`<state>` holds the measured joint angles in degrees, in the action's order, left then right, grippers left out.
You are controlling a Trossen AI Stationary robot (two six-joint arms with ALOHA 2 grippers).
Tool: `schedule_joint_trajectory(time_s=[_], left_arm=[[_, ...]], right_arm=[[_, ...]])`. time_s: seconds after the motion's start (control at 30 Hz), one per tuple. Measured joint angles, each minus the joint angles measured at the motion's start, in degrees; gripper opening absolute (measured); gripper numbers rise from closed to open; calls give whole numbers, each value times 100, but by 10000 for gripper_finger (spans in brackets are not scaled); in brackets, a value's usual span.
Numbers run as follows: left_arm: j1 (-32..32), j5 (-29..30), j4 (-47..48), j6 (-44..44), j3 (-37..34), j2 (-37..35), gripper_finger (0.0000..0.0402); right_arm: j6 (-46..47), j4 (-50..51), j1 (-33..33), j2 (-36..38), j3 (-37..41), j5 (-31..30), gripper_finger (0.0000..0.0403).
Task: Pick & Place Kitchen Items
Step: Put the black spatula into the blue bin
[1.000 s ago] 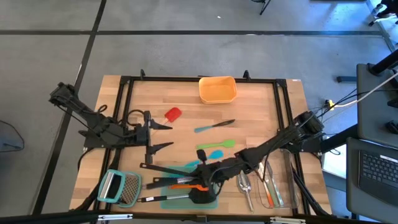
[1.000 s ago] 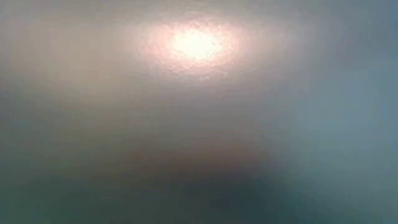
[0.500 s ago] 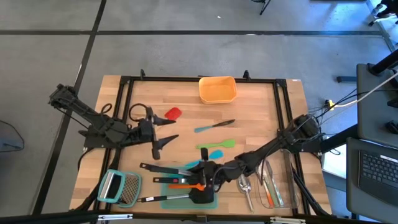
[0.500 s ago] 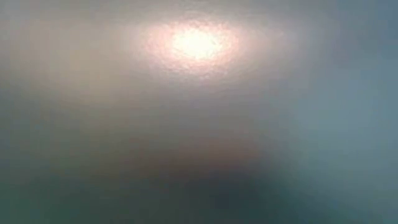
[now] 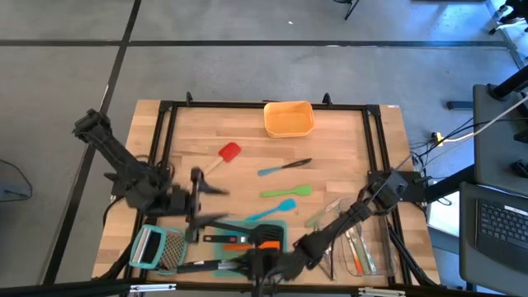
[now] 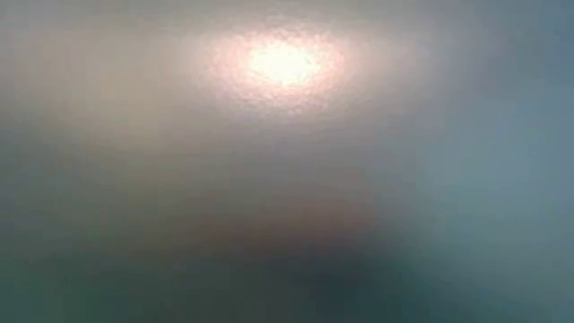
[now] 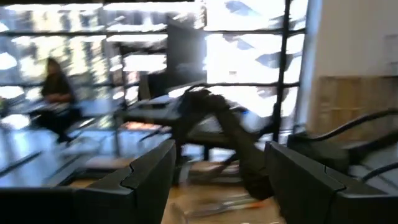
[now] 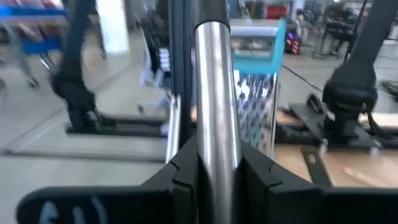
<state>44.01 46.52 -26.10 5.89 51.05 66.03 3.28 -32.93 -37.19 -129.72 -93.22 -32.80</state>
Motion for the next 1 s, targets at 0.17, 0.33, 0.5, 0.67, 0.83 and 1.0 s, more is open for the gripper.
schedule_joint_trajectory(time_s=[0.17, 0.33, 0.5, 0.67, 0.83, 1.0], left_arm=[[601, -449, -1531, 940, 0, 635, 242], [1044, -411, -2373, 1991, 0, 855, 242], [1289, -363, -2292, 2095, 0, 846, 242], [1425, -380, -2291, 2195, 0, 847, 242], [1455, -288, -2289, 2197, 0, 847, 242], [1455, -134, -2289, 2242, 0, 847, 242]], right_arm=[[32, 318, -51, -617, -779, -602, 66], [330, 881, 129, -781, -897, -767, 66], [550, 1766, 303, -753, -901, -770, 66], [888, 2104, 360, -753, -741, -851, 66], [1166, 2071, 359, -753, -548, -899, 66], [1194, 2050, 264, -753, -493, -848, 66]])
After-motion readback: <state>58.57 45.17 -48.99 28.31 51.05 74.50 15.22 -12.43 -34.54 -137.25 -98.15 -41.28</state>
